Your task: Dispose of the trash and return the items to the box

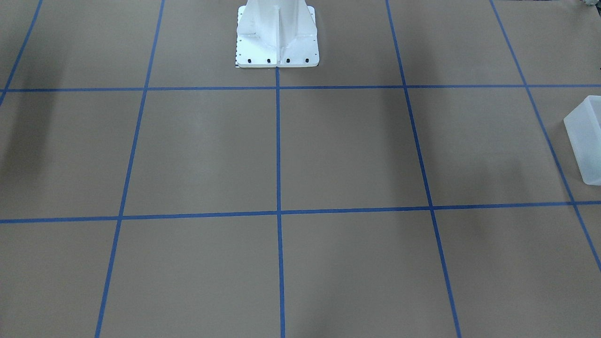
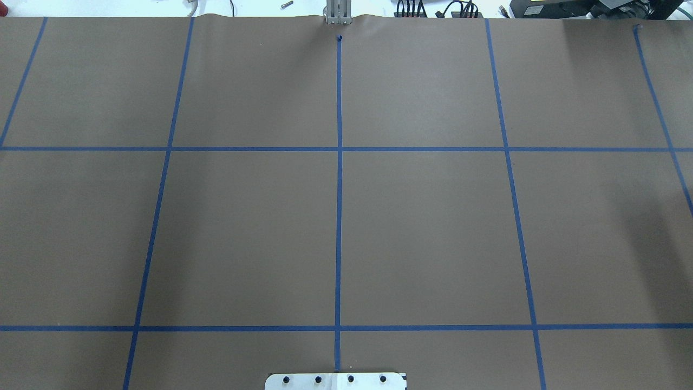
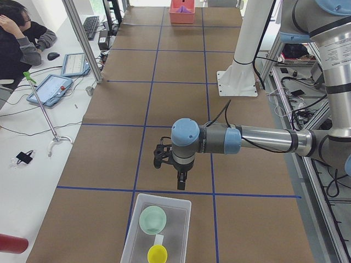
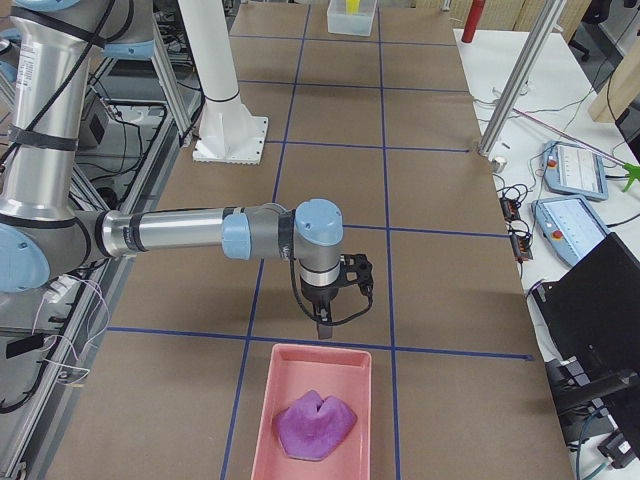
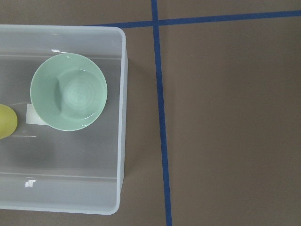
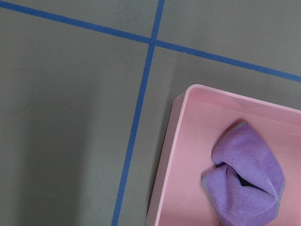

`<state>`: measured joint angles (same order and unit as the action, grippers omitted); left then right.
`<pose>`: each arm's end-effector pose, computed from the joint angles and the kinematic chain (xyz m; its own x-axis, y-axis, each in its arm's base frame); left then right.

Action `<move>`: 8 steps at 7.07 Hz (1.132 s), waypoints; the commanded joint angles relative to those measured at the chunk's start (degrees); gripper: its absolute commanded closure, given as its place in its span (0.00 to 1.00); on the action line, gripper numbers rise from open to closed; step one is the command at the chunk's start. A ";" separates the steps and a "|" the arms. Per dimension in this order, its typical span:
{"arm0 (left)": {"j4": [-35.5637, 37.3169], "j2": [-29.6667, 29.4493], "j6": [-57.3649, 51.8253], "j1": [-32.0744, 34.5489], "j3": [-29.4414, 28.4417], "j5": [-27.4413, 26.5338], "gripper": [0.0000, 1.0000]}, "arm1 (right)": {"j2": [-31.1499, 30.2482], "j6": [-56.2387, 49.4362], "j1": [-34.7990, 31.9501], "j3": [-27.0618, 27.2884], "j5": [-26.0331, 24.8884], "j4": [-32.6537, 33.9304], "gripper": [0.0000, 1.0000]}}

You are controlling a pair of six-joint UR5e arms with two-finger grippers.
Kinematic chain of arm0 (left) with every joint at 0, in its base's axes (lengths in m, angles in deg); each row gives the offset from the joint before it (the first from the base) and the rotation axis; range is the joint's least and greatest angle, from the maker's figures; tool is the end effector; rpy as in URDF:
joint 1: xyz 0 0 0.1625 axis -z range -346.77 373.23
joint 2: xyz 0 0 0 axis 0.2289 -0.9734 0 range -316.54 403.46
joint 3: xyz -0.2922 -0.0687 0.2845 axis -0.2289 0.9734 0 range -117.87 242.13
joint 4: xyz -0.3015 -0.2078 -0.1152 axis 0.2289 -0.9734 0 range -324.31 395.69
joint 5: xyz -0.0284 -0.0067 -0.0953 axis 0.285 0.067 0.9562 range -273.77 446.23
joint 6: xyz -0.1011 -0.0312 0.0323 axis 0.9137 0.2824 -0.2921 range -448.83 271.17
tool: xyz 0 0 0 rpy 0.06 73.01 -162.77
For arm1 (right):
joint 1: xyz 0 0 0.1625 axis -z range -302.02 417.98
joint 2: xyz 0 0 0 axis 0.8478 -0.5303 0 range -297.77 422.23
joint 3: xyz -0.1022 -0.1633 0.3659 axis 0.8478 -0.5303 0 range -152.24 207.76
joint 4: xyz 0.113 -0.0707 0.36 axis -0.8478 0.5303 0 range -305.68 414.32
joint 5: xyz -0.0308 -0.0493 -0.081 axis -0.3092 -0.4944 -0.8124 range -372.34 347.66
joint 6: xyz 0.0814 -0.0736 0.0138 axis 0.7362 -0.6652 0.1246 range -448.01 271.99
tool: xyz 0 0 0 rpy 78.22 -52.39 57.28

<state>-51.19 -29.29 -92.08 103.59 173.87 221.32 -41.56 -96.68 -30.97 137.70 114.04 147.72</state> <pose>-0.0571 -0.3375 0.6050 0.7054 0.0692 -0.7054 -0.0337 0.9974 0.0642 0.0609 -0.3644 0.6097 0.7925 -0.1932 0.5784 0.1393 0.9808 0.1367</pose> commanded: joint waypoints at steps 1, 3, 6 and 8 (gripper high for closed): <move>0.22 0.15 0.00 0.00 -0.03 -0.09 0.02 | 0.00 -0.03 0.00 0.09 0.01 -0.06 0.00; 0.31 0.41 0.00 0.00 -0.03 0.00 0.02 | 0.17 -0.03 0.00 0.09 0.01 -0.06 0.00; 0.31 0.50 0.00 0.00 -0.03 0.00 0.02 | 0.17 -0.03 0.00 0.18 0.09 -0.06 0.00; 0.31 0.50 0.00 0.00 -0.03 0.00 0.02 | 0.00 -0.03 0.00 1.05 0.10 0.20 0.00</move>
